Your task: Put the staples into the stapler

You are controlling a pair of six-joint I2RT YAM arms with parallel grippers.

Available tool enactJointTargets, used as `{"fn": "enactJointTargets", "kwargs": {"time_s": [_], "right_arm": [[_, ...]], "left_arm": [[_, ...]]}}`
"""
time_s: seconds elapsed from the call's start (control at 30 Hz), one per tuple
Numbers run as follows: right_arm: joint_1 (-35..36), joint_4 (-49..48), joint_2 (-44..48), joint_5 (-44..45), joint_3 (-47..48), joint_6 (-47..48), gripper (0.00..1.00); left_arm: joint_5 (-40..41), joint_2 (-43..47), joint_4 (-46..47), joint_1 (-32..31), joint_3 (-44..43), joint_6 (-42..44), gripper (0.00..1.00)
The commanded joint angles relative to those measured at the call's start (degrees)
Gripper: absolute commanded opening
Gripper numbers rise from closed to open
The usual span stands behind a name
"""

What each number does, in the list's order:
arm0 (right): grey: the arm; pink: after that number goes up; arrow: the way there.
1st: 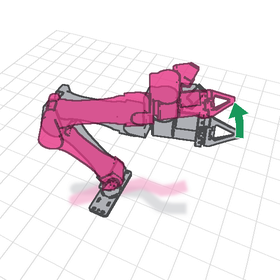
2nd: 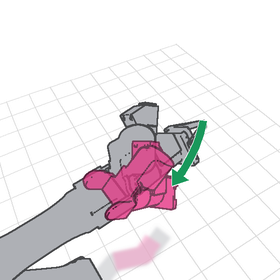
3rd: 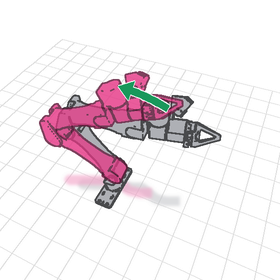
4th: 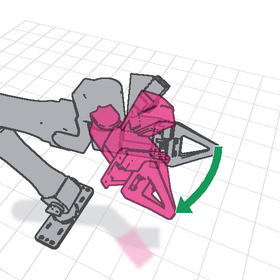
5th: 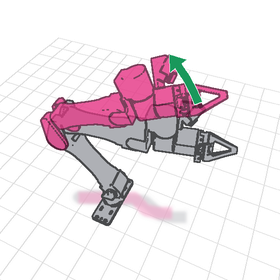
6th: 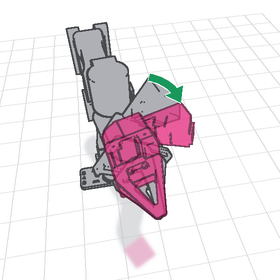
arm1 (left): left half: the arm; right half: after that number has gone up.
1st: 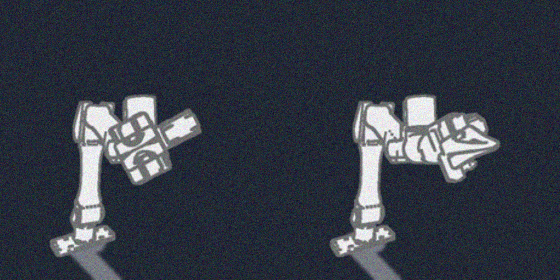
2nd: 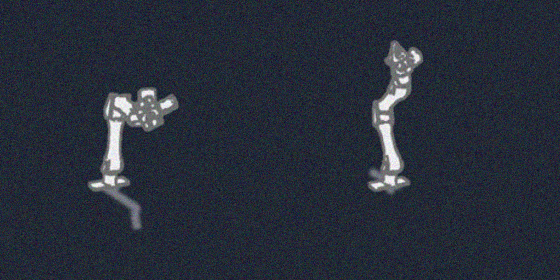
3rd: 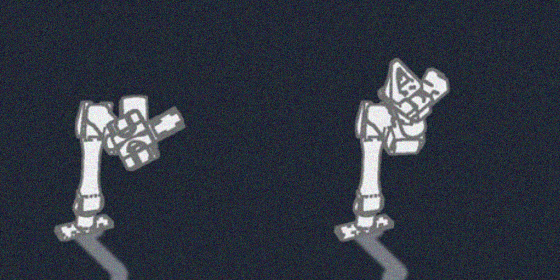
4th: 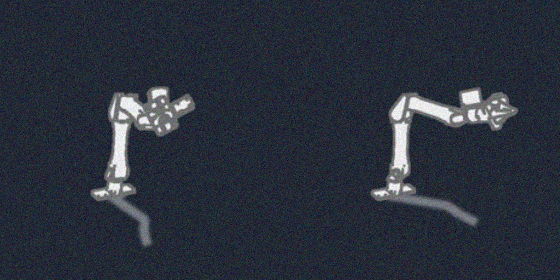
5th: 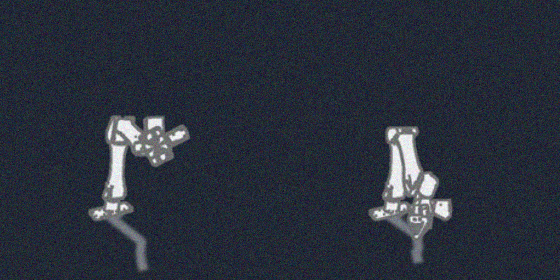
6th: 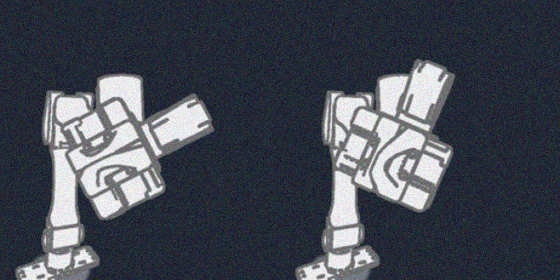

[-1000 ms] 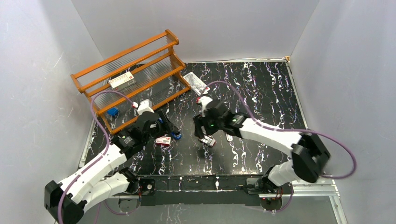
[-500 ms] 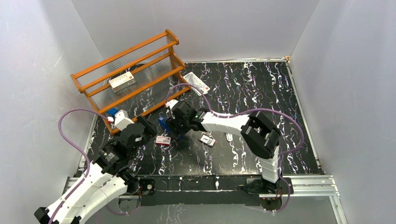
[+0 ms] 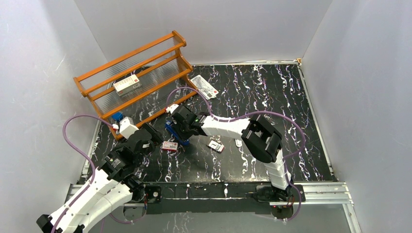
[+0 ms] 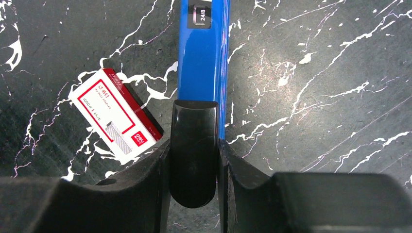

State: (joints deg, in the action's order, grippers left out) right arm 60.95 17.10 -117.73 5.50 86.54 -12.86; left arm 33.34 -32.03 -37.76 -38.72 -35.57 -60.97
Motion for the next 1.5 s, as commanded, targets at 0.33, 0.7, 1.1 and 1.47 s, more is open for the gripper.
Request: {"fn": "enactJointTargets", "kwargs": {"time_s": [0.33,0.7,1.1,1.47], "right_arm": [[-3.51,-4.66,15.18,-6.12,-10.64,-9.82,0.21],[-12.41,-16.47,28.70,-21.85,-28.76,-32.69,0.16],[-13.03,-26.32,34.58,-22.66,-38.61,-49.49,0.16],[-12.02,-25.47,34.86,-19.49,-39.60,-50.70,0.16]], "left_arm": [[-7.59,-5.48,4.38,0.29,1.10,1.45,0.84],[-28.89,-10.28,21.78,0.27,6.07,5.06,0.84],[-41.70,-17.12,37.46,0.30,13.15,-3.75,0.81],[-52.73,-27.20,48.97,0.28,12.63,-2.57,0.82]]}}
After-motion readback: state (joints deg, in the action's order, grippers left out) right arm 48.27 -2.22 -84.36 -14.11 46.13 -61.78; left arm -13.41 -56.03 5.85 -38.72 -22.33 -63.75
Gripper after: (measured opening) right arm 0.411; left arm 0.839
